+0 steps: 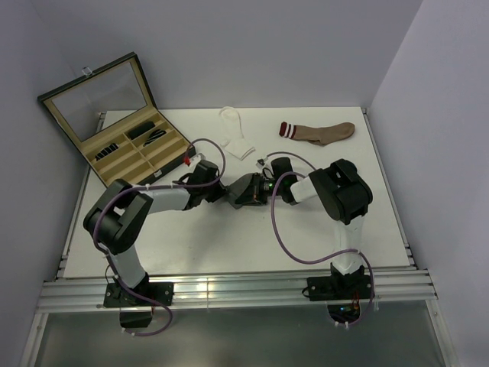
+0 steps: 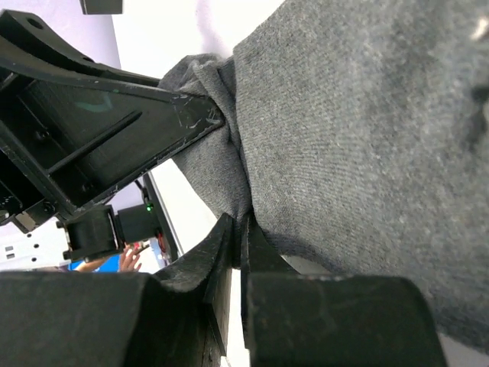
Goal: Roll the socks
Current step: Roll the sock at the center of the board.
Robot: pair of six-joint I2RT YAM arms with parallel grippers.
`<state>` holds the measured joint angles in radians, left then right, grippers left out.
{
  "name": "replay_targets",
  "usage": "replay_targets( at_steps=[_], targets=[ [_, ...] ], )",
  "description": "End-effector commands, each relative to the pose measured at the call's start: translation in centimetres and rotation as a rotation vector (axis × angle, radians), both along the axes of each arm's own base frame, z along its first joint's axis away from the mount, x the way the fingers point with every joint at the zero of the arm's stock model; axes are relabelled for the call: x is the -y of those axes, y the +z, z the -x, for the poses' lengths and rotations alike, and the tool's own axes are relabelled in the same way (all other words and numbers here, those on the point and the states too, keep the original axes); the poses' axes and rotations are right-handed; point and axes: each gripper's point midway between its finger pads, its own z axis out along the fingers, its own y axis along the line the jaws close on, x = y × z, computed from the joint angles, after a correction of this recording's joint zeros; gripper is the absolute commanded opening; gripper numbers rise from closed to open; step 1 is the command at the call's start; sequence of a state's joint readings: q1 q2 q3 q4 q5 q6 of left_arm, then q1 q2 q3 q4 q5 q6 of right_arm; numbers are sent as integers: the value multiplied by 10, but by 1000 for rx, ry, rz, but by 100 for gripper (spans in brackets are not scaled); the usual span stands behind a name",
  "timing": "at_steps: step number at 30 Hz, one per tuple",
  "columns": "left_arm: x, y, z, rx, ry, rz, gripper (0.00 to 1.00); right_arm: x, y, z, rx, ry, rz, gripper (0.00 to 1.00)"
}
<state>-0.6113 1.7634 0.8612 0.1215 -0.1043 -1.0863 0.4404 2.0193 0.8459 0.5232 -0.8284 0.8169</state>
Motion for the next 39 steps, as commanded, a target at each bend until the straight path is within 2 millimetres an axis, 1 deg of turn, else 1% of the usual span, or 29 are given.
replay_targets(
  at_steps=[1, 2, 3, 5, 6, 7, 9, 10, 11, 12, 13, 14, 16, 17, 20, 21, 23, 24, 26, 27, 28, 29, 30, 32, 33, 34, 39],
  targets=[
    [-14, -25, 11, -84, -10, -109, 19, 7, -13, -2, 11, -13, 81, 8],
    [-16, -28, 15, -109, -16, -127, 15, 9, -14, 0, 17, -6, 97, 9],
    [-14, -27, 14, -112, -27, -128, 7, 8, -10, -2, 41, -8, 107, 12],
    [-16, -30, 18, -135, -31, -149, 0, 9, -8, 0, 74, 4, 137, 17],
    [-16, -30, 18, -140, -34, -155, 0, 9, 1, -5, 118, -9, 153, 23],
    [-16, -26, 15, -135, -30, -158, 0, 8, 4, -5, 145, -8, 170, 26],
    [-19, -27, 21, -159, -36, -183, 0, 10, 9, -5, 210, -1, 221, 31],
    [-19, -24, 19, -160, -35, -188, 0, 14, 19, -15, 273, -44, 266, 35],
    [-20, -24, 20, -167, -35, -196, 0, 15, 19, -11, 311, -26, 312, 37],
    [-23, -24, 23, -185, -33, -211, 0, 18, 21, -13, 348, -35, 346, 40],
    [-21, -21, 21, -182, -33, -210, 0, 21, 34, -21, 417, -75, 388, 41],
    [-22, -20, 22, -182, -34, -217, 0, 20, 34, -17, 466, -57, 431, 41],
    [-23, -19, 23, -195, -31, -226, 0, 19, 44, -18, 547, -66, 471, 42],
    [-22, -18, 24, -197, -35, -224, 0, 17, 53, -17, 624, -77, 506, 42],
    [-21, -16, 24, -204, -34, -224, 0, 10, 64, -15, 740, -78, 551, 43],
    [-20, -14, 23, -202, -36, -222, 0, 2, 66, -9, 762, -56, 550, 43],
    [-21, -14, 24, -206, -36, -222, 0, -3, 67, -7, 801, -36, 556, 43],
    [-20, -14, 24, -208, -37, -222, 0, -9, 64, -2, 811, -10, 557, 44],
    [-20, -14, 24, -212, -39, -222, 0, -12, 64, -2, 844, -5, 579, 45],
    [-19, -13, 24, -212, -40, -220, 0, -13, 59, -2, 845, 1, 593, 45],
    [-19, -12, 23, -211, -41, -215, 0, -18, 58, 1, 861, 18, 596, 45],
    [-18, -13, 24, -214, -43, -217, 0, -20, 57, 2, 869, 23, 603, 45],
    [-18, -13, 23, -213, -44, -215, 0, -21, 51, 4, 872, 29, 622, 46],
    [-17, -13, 24, -217, -45, -212, 0, -25, 49, 5, 890, 43, 626, 46],
    [-17, -13, 24, -217, -44, -211, 0, -26, 47, 4, 893, 45, 632, 46],
    [-17, -13, 23, -214, -41, -210, 0, -26, 39, 5, 884, 57, 650, 46],
    [-14, -15, 25, -223, -49, -198, 0, -32, 28, 11, 886, 105, 650, 47]
  ],
)
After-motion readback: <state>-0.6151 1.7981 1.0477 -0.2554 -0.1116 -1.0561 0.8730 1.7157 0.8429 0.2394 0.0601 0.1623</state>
